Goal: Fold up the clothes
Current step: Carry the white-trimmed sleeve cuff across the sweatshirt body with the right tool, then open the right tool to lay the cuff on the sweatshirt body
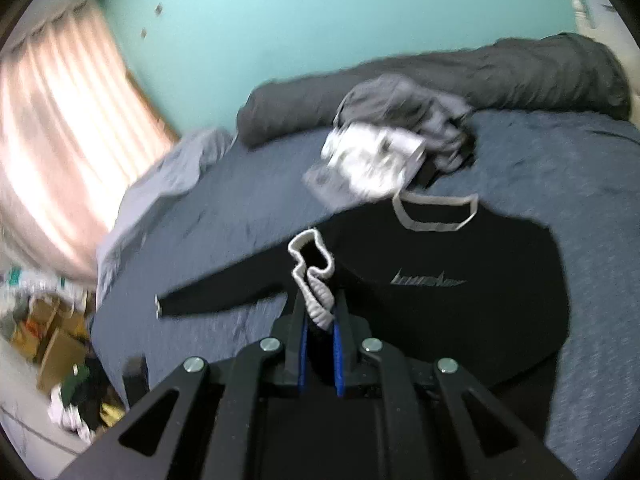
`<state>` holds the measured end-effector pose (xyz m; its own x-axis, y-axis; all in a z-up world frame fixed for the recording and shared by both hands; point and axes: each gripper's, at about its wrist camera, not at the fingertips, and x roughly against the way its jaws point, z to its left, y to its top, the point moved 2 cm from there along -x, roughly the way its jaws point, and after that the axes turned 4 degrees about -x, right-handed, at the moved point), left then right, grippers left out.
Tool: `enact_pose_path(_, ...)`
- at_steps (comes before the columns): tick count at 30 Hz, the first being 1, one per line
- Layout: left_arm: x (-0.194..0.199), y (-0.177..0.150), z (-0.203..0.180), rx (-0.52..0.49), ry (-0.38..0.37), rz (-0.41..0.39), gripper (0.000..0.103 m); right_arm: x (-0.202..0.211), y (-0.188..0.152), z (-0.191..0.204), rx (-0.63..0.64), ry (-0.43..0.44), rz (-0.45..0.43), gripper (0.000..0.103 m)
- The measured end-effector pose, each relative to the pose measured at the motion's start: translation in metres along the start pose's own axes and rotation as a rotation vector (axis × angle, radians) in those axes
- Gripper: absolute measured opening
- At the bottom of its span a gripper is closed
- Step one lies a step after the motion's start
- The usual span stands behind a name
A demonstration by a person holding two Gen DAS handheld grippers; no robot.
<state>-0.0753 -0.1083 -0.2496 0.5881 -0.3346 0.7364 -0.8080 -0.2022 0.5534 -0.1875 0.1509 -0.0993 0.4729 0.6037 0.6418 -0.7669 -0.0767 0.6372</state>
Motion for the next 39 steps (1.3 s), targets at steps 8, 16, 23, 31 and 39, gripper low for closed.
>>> enact_pose_path(8,0.003,0.001,0.005,0.013,-0.011,-0.010,0.074,-0.064,-0.070,0.015,0.027,0.006,0.162,0.009)
enact_pose_path(16,-0.002,0.001,0.005,0.010,-0.018,-0.003,0.075,-0.089,-0.099,0.004,-0.001,-0.008,0.236,0.012)
enact_pose_path(23,-0.001,0.001,0.001,0.010,-0.027,-0.008,0.076,-0.084,-0.105,0.005,0.020,0.041,0.248,0.046)
enact_pose_path(31,-0.014,0.003,-0.014,-0.015,-0.052,0.014,0.077,-0.034,-0.077,-0.072,-0.015,-0.150,0.166,0.047)
enact_pose_path(39,-0.036,0.005,-0.033,-0.087,0.009,0.051,0.089,-0.002,-0.074,-0.170,-0.129,-0.378,0.112,0.055)
